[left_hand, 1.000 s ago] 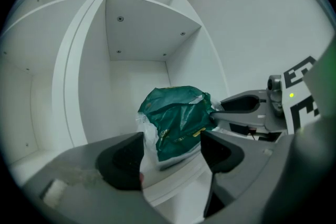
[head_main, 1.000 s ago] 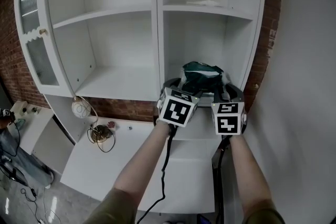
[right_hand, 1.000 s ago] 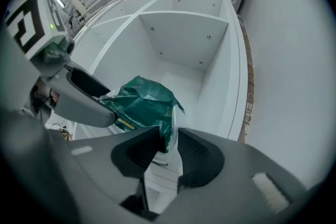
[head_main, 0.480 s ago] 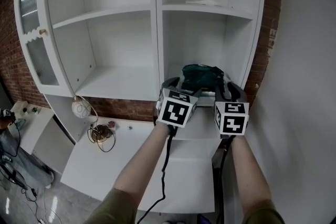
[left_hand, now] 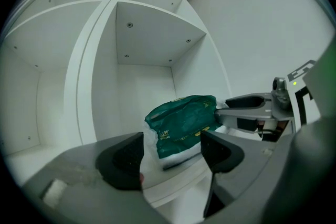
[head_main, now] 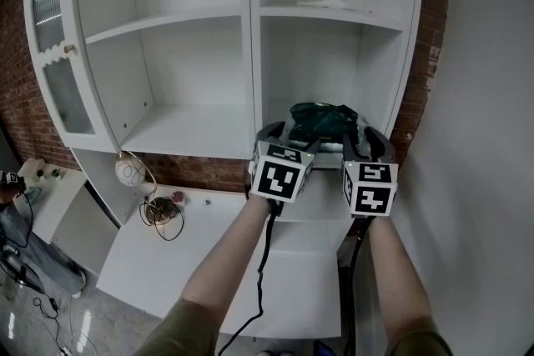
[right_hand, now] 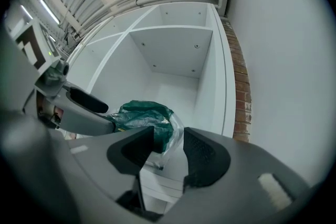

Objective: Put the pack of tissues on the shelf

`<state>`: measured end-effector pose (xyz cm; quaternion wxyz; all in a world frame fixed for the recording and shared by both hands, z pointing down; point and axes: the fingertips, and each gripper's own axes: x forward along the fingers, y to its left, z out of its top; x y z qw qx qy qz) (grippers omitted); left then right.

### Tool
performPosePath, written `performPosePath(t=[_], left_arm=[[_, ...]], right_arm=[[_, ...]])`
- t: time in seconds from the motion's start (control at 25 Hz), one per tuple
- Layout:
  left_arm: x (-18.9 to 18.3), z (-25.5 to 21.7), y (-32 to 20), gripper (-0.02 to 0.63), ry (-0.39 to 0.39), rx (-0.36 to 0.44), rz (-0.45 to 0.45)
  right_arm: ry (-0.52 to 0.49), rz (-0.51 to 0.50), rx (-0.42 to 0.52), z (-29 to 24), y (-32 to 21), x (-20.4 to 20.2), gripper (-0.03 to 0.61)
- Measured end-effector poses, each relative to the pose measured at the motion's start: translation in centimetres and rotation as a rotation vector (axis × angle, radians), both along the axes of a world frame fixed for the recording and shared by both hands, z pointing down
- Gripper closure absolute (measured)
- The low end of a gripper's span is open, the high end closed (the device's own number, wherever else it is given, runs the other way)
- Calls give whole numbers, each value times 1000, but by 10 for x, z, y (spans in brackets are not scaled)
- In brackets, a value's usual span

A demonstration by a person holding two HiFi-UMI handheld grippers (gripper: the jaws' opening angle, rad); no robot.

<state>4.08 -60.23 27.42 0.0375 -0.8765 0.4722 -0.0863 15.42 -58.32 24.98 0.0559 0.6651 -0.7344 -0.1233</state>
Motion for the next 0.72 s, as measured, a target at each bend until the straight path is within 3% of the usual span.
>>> performPosePath(t=[0.2,0.4,0.72], left_arm=[[-2,0,0,258,7,9,-6],[0,2,-3,258,3,18,-11],[-1,3,-4,258,1,17,-28]], right_arm=[[-4,-27,4,-1,2,-3,363],[3,-74,-55,8,1,-8,304],[-23,-115,-99,18,4,-8,298]])
